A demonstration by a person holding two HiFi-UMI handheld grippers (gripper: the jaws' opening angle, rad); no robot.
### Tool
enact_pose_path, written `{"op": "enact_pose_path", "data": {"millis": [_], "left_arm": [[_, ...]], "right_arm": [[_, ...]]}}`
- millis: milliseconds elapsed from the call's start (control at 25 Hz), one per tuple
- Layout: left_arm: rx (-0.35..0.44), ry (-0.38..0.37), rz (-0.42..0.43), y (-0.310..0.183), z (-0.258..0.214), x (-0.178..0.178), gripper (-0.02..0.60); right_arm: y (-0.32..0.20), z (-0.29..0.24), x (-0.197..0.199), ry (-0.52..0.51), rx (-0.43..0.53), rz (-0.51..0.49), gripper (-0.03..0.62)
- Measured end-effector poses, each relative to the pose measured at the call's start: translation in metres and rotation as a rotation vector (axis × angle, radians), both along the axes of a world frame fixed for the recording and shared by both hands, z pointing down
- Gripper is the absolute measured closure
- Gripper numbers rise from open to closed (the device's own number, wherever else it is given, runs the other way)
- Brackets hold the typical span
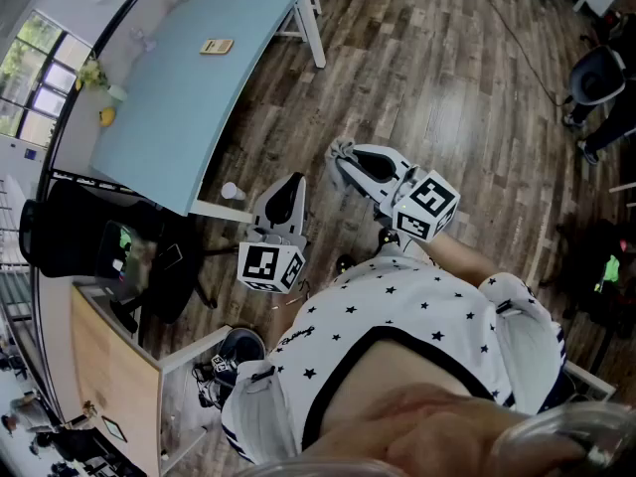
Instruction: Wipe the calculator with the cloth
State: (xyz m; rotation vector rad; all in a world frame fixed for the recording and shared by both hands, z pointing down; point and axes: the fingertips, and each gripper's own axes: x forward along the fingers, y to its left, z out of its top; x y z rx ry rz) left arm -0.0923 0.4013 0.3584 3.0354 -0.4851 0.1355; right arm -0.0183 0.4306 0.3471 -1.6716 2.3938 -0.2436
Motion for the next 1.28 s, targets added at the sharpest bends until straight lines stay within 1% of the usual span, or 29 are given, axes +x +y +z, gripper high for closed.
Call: {"op": "enact_pose_path", "data": {"millis": [440,680,960,1280], "left_arm": [[0.007,0.002,0.012,-0.004,-0.001,0.011,0.541],[-0.001,-0.008,0.028,-0.006,0.001,0.022,0.541],[0.01,-0.011,0.06,-0.002,-0.001,0.05,0.541],[0.027,-0.015,0.098,0.011,-0.003,0.094,0.541]], "right_arm": [[-0.003,-0.002,0.01,0.012,0.008,0.014,0.549],[-0.005,-0.002,0.022,-0.038,0.015,0.03,0.549],[0.001,-0.005,0.051,-0.054,0.031,0.06,0.548],[0.016,-0.006,0.092,-0.046,0.039,0.081,0.548]]}}
